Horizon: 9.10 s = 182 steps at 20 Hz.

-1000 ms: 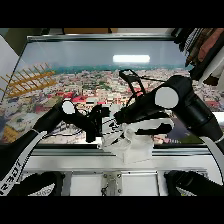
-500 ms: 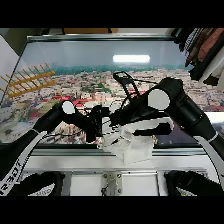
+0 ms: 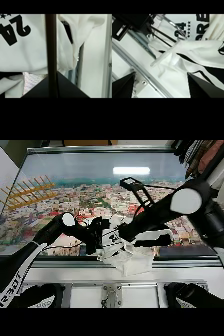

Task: Fold the clothes and pants, and hang the long-sleeved shirts on hangers.

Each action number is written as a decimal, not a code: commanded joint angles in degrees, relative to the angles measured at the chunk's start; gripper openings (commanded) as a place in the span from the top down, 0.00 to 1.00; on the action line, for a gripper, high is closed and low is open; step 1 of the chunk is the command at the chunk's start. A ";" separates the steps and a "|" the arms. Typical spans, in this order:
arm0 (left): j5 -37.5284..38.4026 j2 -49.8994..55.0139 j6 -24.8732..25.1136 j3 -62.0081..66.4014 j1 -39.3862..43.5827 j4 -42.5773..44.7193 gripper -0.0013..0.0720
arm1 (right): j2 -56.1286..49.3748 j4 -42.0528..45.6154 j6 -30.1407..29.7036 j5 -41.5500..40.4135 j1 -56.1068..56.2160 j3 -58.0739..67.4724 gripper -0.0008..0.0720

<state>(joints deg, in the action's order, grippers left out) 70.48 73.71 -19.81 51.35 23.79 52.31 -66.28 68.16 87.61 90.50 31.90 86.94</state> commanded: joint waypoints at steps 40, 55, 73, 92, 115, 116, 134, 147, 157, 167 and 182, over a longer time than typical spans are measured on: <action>-0.02 0.04 -0.02 0.04 0.02 0.09 0.96 | -20.35 -44.98 -103.89 10.23 -51.36 -35.78 0.01; -0.02 0.04 -0.02 0.04 0.04 0.11 0.96 | -20.65 -45.97 -103.93 9.42 -50.03 -35.78 0.01; -0.22 0.04 -0.02 0.04 0.02 0.20 0.96 | -20.65 -46.38 -103.69 8.94 -50.01 -35.78 0.96; 0.00 -4.87 -14.80 0.02 -6.97 0.50 0.38 | -20.63 -46.62 -103.27 6.97 -50.03 -35.78 0.97; -27.47 -18.75 -75.19 -20.59 6.34 5.97 0.10 | 0.13 -63.25 -91.82 -4.79 -50.03 -35.76 0.97; -28.55 -17.07 -75.19 -20.09 7.91 5.95 0.10 | 0.13 -63.25 -91.80 -4.79 -50.01 -35.76 0.97; -34.73 -6.62 -74.93 -16.06 11.17 -4.31 0.83 | 0.31 -63.23 -88.43 -5.03 -50.01 -35.76 0.97; -21.53 -15.67 -68.72 -15.85 -17.77 3.48 0.96 | 8.33 -60.72 -82.09 -0.02 -48.11 -35.76 0.97; -11.58 -15.65 -61.88 -2.21 -28.33 3.69 0.96 | 10.64 -48.59 -78.49 -0.70 -47.15 -35.78 0.97; -0.28 -8.76 -60.43 19.12 -29.53 3.65 0.96 | 10.62 -38.40 -72.76 4.26 -43.58 -36.13 0.97; 8.87 1.29 -61.40 50.40 -30.05 3.37 0.09 | 10.62 -73.96 -72.32 4.85 -37.46 -36.13 0.97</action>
<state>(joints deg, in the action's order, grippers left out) 78.96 74.74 -80.31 95.94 -5.91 55.92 -55.66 0.73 15.25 96.36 -5.67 50.83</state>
